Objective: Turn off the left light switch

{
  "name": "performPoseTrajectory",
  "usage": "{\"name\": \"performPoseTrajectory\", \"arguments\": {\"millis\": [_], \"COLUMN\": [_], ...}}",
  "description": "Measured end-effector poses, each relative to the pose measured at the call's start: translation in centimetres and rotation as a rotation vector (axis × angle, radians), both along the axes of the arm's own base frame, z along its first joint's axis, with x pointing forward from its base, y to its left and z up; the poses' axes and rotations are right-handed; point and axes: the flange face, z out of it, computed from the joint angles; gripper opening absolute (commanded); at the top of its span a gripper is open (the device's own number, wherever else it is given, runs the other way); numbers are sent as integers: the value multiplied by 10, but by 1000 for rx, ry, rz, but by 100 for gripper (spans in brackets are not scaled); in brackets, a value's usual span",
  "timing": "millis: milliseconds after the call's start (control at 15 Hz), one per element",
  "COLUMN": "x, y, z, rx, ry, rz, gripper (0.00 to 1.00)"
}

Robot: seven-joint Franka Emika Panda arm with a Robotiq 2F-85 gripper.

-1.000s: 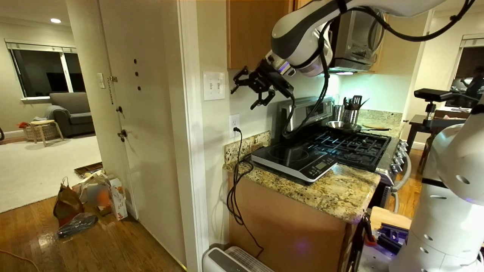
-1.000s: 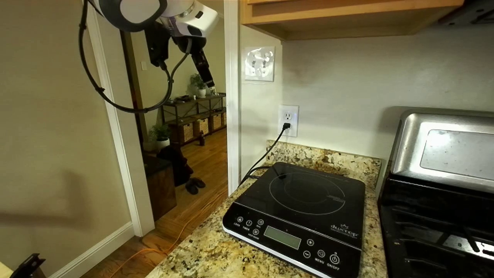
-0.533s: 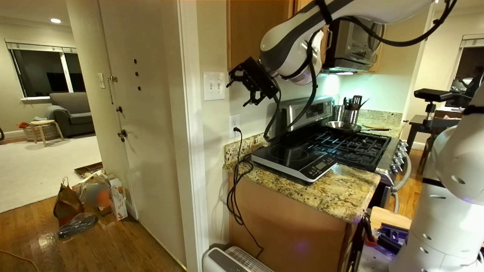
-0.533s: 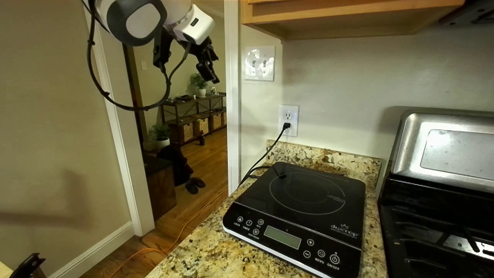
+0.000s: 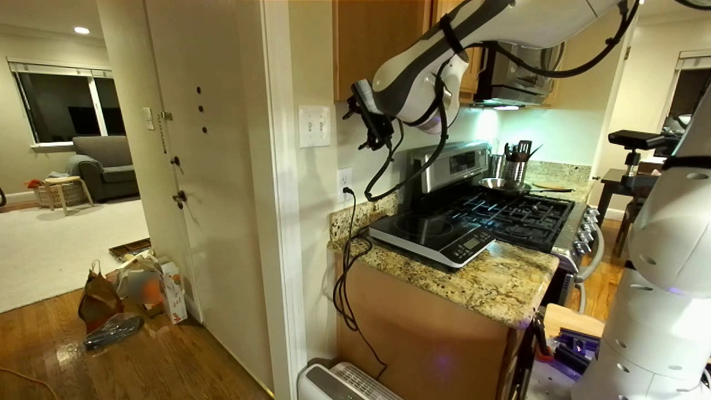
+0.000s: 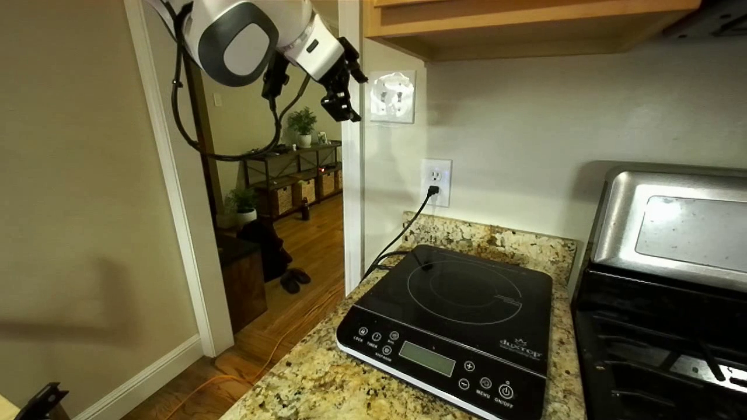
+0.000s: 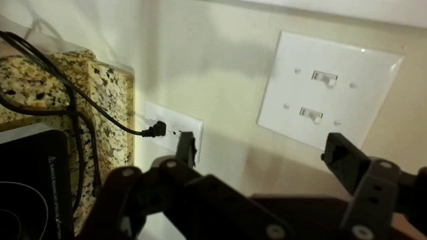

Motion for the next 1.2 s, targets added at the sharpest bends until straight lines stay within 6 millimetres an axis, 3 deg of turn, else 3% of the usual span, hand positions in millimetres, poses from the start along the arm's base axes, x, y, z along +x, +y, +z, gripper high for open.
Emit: {"name": "performPoseTrajectory", "arguments": {"millis": [200,800,1200], "x": [4,7,34], "y": [-9,-7,-12], "z": [5,3,4], "rx": [22,29,41], "ry": [-21,-19,-31], "rz": [-33,-31,-28], "gripper": [100,100,100]}}
